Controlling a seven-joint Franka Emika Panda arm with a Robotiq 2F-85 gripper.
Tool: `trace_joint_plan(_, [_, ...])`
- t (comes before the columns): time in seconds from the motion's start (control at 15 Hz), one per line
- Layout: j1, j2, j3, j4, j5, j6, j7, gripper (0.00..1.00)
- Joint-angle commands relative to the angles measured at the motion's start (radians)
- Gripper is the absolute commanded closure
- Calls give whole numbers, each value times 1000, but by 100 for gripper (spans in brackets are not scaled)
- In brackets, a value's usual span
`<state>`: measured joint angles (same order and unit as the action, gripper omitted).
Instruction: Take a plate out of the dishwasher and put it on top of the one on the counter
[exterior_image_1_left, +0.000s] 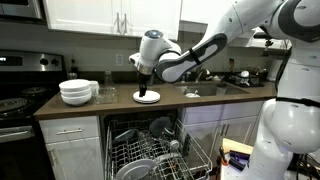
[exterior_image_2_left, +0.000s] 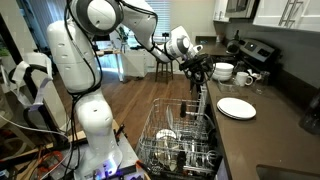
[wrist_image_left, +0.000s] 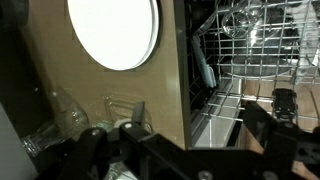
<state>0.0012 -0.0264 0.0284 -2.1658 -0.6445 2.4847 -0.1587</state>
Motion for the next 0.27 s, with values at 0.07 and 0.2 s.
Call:
trace_joint_plan(0.07, [16, -76, -4, -63, 123, -4, -110, 0])
trace_joint_plan(0.2, [12, -47, 0, -37, 90, -3, -63, 0])
